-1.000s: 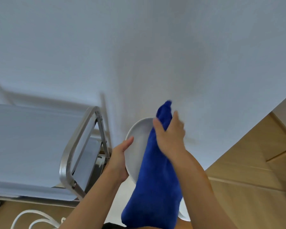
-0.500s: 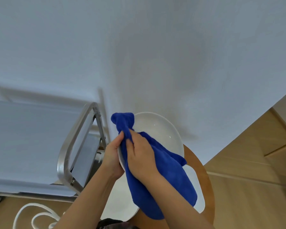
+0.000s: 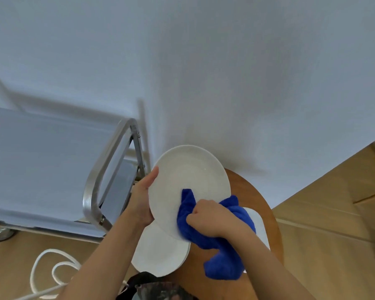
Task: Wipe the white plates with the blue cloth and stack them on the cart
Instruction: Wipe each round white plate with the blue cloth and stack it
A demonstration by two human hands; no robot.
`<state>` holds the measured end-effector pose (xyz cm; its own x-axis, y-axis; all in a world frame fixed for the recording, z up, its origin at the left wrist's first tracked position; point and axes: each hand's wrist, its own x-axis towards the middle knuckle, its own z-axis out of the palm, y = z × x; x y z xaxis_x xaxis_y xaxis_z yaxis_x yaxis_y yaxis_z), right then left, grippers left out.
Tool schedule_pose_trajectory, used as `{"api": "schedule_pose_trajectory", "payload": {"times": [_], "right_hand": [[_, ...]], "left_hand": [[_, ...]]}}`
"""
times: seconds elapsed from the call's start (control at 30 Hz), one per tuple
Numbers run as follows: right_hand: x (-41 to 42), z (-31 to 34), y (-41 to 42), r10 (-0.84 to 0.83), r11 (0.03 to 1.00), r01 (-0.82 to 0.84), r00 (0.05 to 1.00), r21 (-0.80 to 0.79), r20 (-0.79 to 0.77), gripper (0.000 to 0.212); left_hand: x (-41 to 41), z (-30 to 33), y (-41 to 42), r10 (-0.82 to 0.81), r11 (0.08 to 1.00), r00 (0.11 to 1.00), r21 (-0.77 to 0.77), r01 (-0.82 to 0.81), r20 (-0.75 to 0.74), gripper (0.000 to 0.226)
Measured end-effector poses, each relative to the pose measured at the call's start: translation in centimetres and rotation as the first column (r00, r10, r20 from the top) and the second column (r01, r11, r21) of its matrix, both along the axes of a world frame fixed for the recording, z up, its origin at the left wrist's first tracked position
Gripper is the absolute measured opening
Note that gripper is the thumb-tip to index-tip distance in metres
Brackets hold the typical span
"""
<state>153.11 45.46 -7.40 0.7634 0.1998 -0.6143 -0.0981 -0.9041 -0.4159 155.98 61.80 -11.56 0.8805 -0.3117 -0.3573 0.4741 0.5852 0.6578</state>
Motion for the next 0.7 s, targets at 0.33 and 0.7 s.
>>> {"api": "schedule_pose_trajectory", "payload": {"times": [0.33,0.7], "right_hand": [[1.1,-2.1,-5.3,-0.485,0.874,0.472,0.84,0.112,0.242,0.037],[-1.9,-10.6,-2.2,-0.772,0.622,0.729,0.632,0.286,0.066,0.031]], "left_hand": [[-1.7,-8.4,4.7,0.133,0.976,0.962,0.199,-0.086,-0.239,0.039],[-5.2,-15.7,5.9,0.215,0.964,0.862,0.242,-0.112,-0.459,0.028]]}}
